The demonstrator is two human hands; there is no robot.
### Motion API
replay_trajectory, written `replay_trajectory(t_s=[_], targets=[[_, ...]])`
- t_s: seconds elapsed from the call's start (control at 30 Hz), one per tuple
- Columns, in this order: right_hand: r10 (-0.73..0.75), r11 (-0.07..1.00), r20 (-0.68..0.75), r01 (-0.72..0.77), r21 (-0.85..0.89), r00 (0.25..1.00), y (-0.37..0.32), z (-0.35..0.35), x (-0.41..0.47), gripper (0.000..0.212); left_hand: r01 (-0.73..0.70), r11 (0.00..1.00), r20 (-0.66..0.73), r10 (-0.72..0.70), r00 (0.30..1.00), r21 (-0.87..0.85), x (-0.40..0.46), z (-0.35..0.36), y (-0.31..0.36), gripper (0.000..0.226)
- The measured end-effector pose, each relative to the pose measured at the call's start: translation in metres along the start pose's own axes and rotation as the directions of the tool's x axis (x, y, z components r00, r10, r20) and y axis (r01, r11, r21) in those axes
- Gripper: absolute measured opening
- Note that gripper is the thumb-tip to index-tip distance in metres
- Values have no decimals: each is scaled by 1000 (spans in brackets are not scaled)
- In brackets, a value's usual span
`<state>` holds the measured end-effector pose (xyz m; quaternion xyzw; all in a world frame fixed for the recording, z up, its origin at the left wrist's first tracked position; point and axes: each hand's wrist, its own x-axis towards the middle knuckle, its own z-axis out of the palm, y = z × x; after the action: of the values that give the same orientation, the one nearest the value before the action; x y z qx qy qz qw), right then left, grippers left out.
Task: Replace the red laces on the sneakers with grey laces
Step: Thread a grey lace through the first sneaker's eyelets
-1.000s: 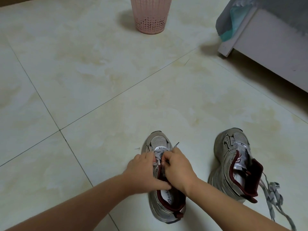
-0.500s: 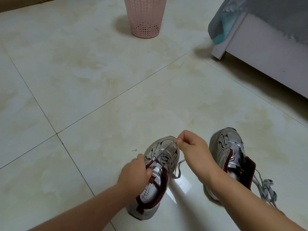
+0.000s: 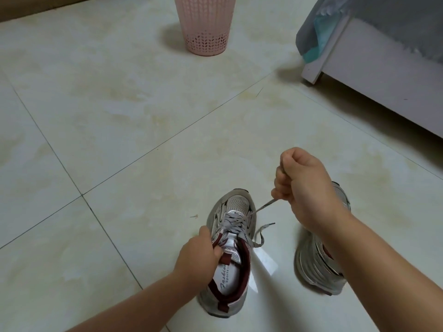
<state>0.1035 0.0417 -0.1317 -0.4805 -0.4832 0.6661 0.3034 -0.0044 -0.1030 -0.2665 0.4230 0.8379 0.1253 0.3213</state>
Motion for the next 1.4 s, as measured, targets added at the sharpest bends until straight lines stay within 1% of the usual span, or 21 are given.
replay_trajectory(t_s=[0.1,0.2,0.27,0.3,0.33,0.4,0.47,0.53,0.6,0.63,0.73,0.8,0.87,0.9,0.97,1.03,1.1,1.17,1.2,1.3,1.4], targets=[[-13,995,5,13,-98,1000,6,8,-4,34,56,998,16,-55,998,-40,1,0,2,15],[19,983,30,-14,-185,999,13,10,0,29,60,998,14,-60,998,-15,-1,-3,6,19],[69,981,24,-64,-183,997,18,8,4,28,5,996,-76,1,997,84,-5,-8,11,25],[96,980,25,-90,-180,995,22,6,6,28,-64,990,-151,83,985,128,-6,-10,14,25],[118,977,31,-110,-185,993,25,5,7,29,-179,973,-214,208,954,145,-7,-14,18,22],[147,971,59,-133,-201,987,33,1,8,32,-437,885,-257,465,847,160,-8,-20,30,18],[161,972,90,-143,-185,983,37,-3,8,33,-570,778,-239,626,743,264,-4,-23,41,20],[162,977,84,-147,-157,983,38,-7,9,32,-618,719,-157,683,713,318,-2,-27,53,13],[158,980,44,-151,-126,987,37,-10,11,33,-627,680,-55,693,719,381,2,-24,60,13],[152,983,24,-149,-110,988,37,-11,13,33,-593,680,-28,667,744,432,3,-23,63,13],[125,990,-16,-126,-61,992,32,-14,19,33,-397,764,-35,480,877,509,6,-25,72,15],[113,993,-28,-114,-40,993,30,-15,22,33,-331,788,-11,393,919,519,15,-24,73,24],[112,993,-29,-113,-37,993,31,-16,23,33,-323,769,38,364,931,552,20,-25,76,22],[117,992,-29,-118,-42,993,32,-16,23,33,-341,776,51,372,927,530,22,-24,75,20],[132,989,-35,-134,-60,991,37,-18,23,33,-389,836,76,392,917,387,21,-24,71,18],[148,986,-48,-151,-73,988,43,-21,24,33,-380,917,118,366,923,126,19,-32,67,14],[162,982,-64,-167,-83,985,49,-27,23,33,-338,929,236,366,900,-154,17,-46,61,23],[167,980,-71,-174,-101,983,54,-31,22,33,-248,881,282,377,882,-403,16,-63,54,27],[166,978,-71,-174,-116,984,57,-33,21,33,-173,852,261,336,905,-495,15,-72,51,29],[130,962,-56,-139,-235,990,65,-36,18,32,26,706,175,140,975,-707,21,-89,34,32],[71,878,-17,-71,-473,997,73,-36,14,27,220,611,168,-142,976,-760,29,-92,12,32]])
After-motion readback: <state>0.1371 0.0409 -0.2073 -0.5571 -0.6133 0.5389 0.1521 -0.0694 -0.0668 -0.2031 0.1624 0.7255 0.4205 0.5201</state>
